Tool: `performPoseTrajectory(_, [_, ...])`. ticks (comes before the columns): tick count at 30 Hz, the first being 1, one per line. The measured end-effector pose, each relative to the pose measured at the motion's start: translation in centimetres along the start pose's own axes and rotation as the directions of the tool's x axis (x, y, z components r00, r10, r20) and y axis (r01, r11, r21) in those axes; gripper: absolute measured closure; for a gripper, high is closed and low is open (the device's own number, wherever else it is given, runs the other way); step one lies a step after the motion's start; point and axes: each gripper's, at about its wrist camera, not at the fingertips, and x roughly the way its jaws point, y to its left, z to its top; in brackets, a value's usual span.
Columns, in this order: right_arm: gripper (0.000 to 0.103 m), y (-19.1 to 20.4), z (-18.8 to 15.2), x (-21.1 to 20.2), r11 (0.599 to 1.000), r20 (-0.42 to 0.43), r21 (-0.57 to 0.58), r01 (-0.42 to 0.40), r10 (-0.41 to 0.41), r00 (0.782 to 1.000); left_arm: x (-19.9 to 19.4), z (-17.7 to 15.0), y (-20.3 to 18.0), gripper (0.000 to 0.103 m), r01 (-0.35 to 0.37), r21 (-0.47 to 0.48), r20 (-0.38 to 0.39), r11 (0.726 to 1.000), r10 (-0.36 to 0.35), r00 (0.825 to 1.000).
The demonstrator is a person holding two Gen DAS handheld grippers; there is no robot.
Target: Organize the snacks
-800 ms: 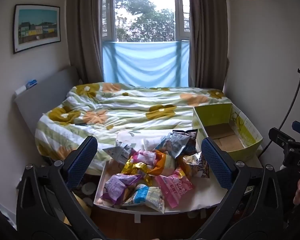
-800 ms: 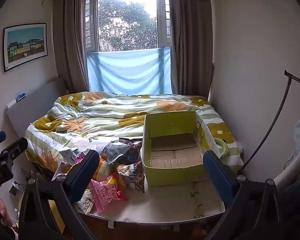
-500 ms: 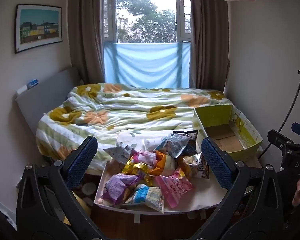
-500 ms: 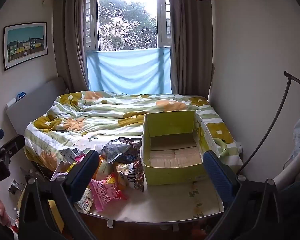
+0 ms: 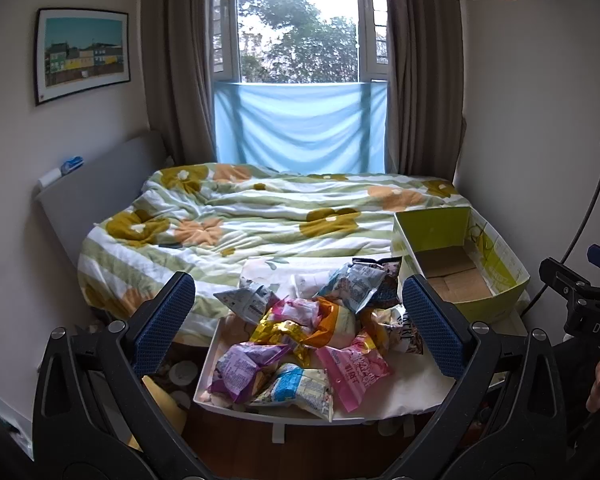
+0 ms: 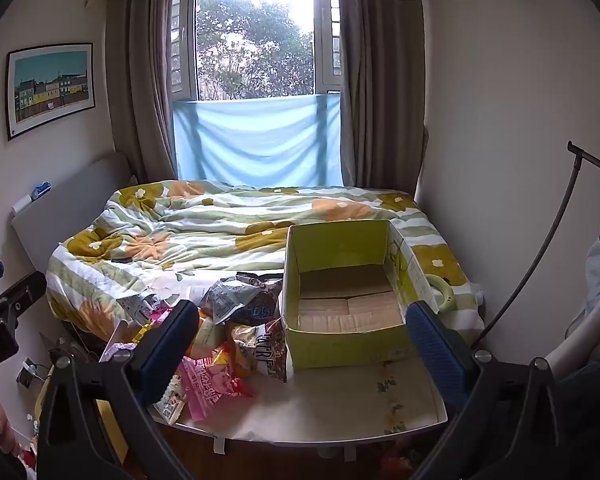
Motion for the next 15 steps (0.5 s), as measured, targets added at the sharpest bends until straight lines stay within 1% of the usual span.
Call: performPoseTrajectory(15, [0.000, 0.23, -0.07, 0.12, 1.000, -0.002, 0.000, 0.000, 0.000, 1.000, 0.38, -0.43, 0.09, 0.000, 0.000, -0.002, -0.006, 1.000, 0.000, 1.000])
